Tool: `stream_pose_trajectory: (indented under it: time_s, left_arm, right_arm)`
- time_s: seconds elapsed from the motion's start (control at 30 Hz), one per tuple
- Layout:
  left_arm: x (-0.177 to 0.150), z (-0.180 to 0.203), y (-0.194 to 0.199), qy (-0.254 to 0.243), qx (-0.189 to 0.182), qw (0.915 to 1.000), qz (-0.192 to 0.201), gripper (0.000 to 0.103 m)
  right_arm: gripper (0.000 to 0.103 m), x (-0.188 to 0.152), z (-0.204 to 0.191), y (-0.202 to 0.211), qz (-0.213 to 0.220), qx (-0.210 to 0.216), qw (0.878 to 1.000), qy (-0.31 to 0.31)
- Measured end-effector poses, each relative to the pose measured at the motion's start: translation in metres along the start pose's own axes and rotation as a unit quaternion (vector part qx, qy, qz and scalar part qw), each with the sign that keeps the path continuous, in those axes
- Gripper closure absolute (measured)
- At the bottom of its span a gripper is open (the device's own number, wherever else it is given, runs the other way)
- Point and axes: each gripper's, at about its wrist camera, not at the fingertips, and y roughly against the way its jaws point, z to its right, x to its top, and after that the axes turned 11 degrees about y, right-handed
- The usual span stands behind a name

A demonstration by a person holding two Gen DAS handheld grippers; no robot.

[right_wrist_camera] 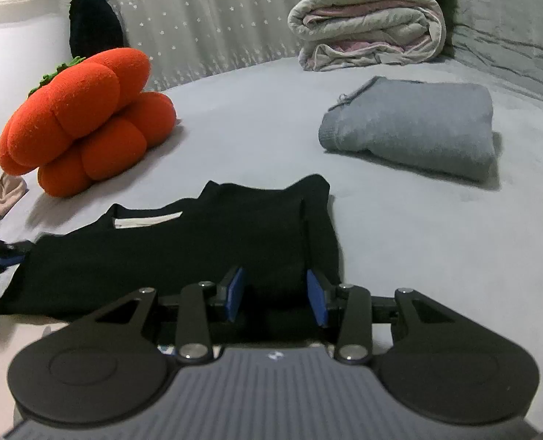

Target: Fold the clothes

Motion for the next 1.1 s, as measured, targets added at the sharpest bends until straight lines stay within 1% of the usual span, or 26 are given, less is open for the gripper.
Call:
stream_pose_trajectory:
  time_s: [0.07, 0.13, 0.27, 0.4, 0.57, 0.67, 0.77, 0.93, 1.03, 1.1]
  left_arm:
    - [0.005, 0.004, -0.002, 0.002, 0.007, 0.9999, 0.007, 0.082]
    - [0.006, 0.009, 0.004, 0.003, 0.006, 0.9999, 0.015, 0.082]
    - [-0.005, 0.018, 0.028, -0.009, -0.024, 0.9995, 0.021, 0.078]
    - [-0.024, 0.019, 0.049, -0.039, -0.041, 0.9984, -0.004, 0.077]
    - [-0.046, 0.009, 0.068, -0.070, -0.028, 0.9965, -0.037, 0.077]
    - [-0.052, 0.008, 0.088, -0.074, -0.028, 0.9958, -0.047, 0.076]
    - [-0.059, 0.010, 0.108, -0.079, -0.025, 0.9954, -0.048, 0.069]
    - [-0.071, 0.014, 0.138, -0.072, -0.028, 0.9949, -0.064, 0.068]
    - [-0.082, 0.016, 0.157, -0.074, -0.023, 0.9945, -0.071, 0.063]
    - [-0.090, 0.016, 0.169, -0.071, -0.018, 0.9944, -0.077, 0.058]
  right_arm:
    - [0.060, 0.003, 0.002, 0.000, 0.005, 0.000, 1.000, -0.001]
    - [0.060, 0.005, 0.004, 0.001, 0.010, 0.000, 1.000, -0.003]
    - [0.060, 0.008, 0.004, 0.008, 0.016, -0.002, 1.000, 0.002]
    - [0.059, 0.009, -0.002, 0.017, 0.018, 0.002, 1.000, -0.001]
    - [0.058, 0.007, -0.014, 0.025, -0.007, 0.011, 1.000, 0.006]
    - [0.058, 0.005, -0.015, 0.036, -0.025, 0.013, 1.000, -0.002]
    - [0.056, 0.002, -0.013, 0.051, -0.034, 0.017, 0.999, -0.012]
    - [0.053, -0.003, -0.012, 0.075, -0.049, 0.017, 0.998, -0.023]
    - [0.052, -0.010, -0.010, 0.092, -0.062, 0.016, 0.998, -0.030]
    - [0.049, -0.016, -0.008, 0.103, -0.067, 0.017, 0.997, -0.037]
